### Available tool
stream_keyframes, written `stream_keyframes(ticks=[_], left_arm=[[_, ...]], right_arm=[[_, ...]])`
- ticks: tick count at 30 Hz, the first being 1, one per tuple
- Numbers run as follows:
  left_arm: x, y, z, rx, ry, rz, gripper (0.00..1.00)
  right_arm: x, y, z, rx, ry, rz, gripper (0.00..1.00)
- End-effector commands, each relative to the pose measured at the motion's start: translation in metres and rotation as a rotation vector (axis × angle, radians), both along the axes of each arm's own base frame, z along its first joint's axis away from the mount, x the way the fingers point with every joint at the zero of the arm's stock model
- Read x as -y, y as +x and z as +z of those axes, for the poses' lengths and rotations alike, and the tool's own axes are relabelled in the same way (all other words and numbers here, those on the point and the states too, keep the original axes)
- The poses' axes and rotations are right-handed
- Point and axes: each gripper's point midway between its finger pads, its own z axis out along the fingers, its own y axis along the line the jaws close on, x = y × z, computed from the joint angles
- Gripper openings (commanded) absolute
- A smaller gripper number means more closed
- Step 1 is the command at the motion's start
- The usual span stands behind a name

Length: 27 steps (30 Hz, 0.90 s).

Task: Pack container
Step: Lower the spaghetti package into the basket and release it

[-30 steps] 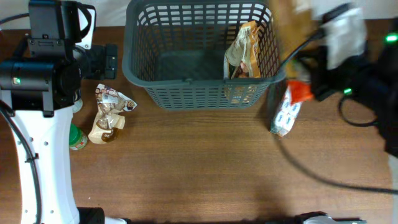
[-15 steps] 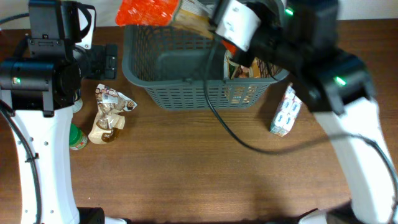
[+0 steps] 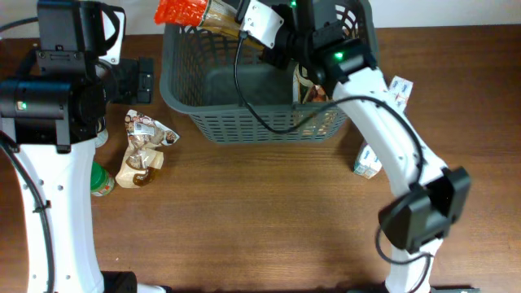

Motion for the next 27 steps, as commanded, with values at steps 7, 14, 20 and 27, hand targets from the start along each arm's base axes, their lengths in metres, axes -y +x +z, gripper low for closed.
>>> stream_keyframes(ticks=[7,14,20,27], left_arm=[[-0.002,0.000,0.000,0.003,-0.001,0.015,0.99],[-0.002,0.000,0.000,0.003,-0.001,0.015,0.99],[-0.002,0.000,0.000,0.003,-0.001,0.015,0.99],[-0.002,0.000,0.000,0.003,-0.001,0.015,0.99]], right_arm=[[0.054,0.037,-0.029,-0.126,0.091,-0.138,0.04],[0.061,0.030,-0.078,-0.252,0.006,-0.141,0.04],[0.064,0.019,-0.092,-0.277,-0.075,-0.102,0.04],[0.069,0.001,-0.111,-0.332,-0.171,-0.041,0.04]])
